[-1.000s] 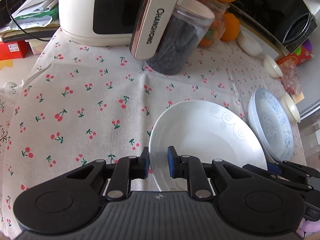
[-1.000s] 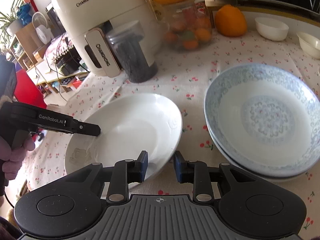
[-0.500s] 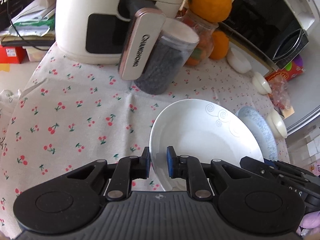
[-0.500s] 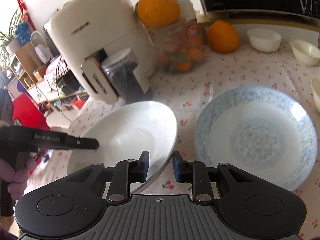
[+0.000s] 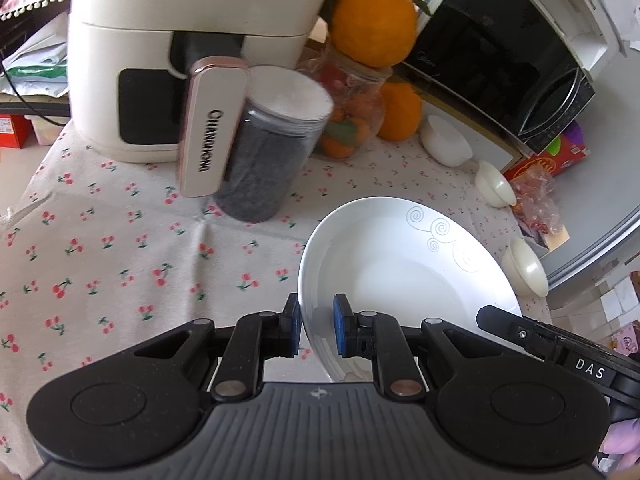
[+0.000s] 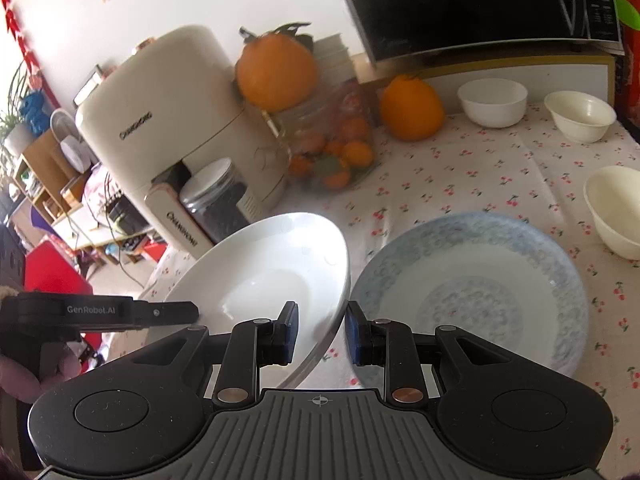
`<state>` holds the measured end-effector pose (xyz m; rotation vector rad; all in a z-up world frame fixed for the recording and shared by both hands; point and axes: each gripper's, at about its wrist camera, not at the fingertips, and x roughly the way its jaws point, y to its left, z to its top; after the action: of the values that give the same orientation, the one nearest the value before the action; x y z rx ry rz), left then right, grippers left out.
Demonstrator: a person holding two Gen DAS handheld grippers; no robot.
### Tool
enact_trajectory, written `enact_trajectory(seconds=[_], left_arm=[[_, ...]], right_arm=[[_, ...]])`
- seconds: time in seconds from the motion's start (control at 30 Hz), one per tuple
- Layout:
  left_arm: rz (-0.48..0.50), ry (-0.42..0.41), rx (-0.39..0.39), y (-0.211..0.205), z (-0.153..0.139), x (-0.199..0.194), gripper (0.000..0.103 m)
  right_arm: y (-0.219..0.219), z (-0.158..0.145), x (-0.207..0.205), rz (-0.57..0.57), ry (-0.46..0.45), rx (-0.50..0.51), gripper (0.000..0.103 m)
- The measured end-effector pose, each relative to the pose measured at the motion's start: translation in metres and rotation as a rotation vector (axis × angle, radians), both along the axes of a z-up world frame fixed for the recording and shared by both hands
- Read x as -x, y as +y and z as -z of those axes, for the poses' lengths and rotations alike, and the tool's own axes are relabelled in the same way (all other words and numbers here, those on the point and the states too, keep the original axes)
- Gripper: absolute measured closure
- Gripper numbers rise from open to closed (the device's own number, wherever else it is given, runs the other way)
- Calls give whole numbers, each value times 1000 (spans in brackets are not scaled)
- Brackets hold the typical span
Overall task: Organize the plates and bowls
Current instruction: 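Lift the white plate with both tools and carry it over the blue-patterned plates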
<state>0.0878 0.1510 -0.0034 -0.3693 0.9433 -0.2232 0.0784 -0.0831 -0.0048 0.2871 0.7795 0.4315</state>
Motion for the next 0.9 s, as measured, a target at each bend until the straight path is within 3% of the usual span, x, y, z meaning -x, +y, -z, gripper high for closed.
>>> enact_trajectory(seconds=[0.9], left_arm=[[88, -26, -8, -94, 0, -32, 89]], right_arm=[[-94, 2, -10, 170, 44, -2, 78]])
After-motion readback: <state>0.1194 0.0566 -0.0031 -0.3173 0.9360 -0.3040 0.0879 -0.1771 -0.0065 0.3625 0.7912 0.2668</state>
